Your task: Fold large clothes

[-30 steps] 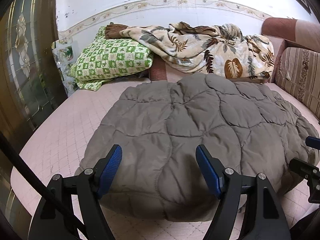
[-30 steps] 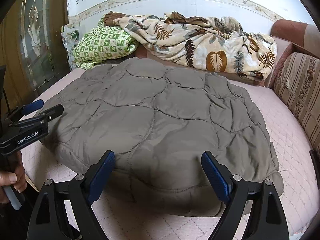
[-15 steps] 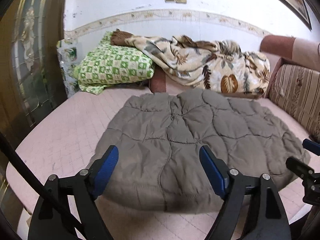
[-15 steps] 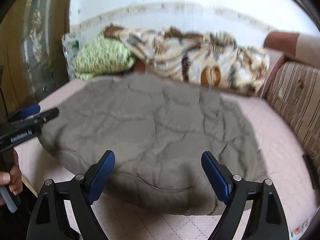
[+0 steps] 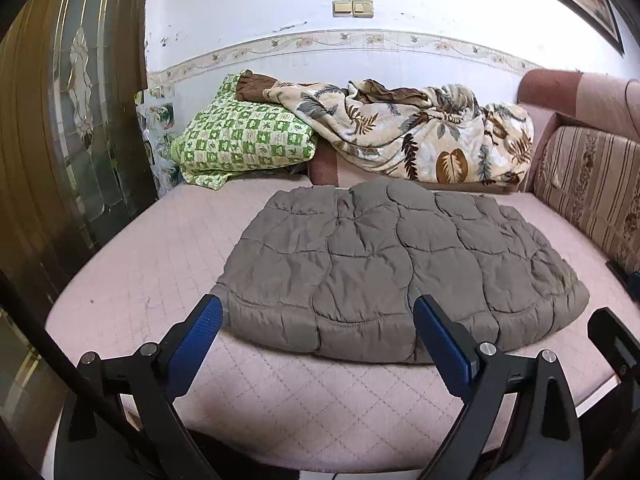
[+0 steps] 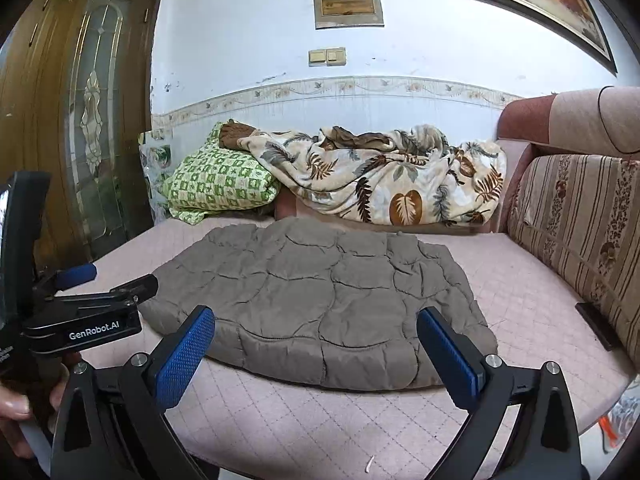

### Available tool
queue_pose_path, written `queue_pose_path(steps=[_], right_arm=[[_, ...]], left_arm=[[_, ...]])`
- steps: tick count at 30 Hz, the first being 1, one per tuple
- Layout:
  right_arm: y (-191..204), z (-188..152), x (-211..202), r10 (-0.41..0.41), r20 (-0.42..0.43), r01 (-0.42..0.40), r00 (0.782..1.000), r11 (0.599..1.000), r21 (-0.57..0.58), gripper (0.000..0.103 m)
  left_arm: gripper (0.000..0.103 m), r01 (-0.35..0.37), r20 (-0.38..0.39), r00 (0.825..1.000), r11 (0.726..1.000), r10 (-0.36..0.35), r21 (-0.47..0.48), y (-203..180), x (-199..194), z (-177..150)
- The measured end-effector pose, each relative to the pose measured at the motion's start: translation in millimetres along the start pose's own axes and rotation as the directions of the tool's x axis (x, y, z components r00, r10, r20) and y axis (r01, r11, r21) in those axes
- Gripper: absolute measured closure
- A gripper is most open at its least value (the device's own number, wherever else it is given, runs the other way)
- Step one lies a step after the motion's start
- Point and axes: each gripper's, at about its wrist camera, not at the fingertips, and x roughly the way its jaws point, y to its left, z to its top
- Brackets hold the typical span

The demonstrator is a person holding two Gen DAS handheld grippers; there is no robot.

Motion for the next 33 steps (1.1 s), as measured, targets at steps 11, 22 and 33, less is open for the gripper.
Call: queue_pose_path(steps=[11,22,33], right_arm=[[-4,-14,3,0.003,-0.049,-0.002,0.999,1.000,0.012,0.001],[-4,-16,6,0.010,-0.063,-0.009,0.998,1.000,0.010,0.001],[-2,-18,11,0.006,-0.083,-0.007,0.997,1.000,0.000,0.001]], left_arm=[[0.007,-0.057,0.002,0.998,0.998,0.057,0.036,-21,-9,0],[0.007,-0.073,-0.072,0.994,0.991,0.082,0.115,-27,3,-4],[0.007,-0.065,-0.080,0.994,0.986,0.078,0.152,-28,8,-9]])
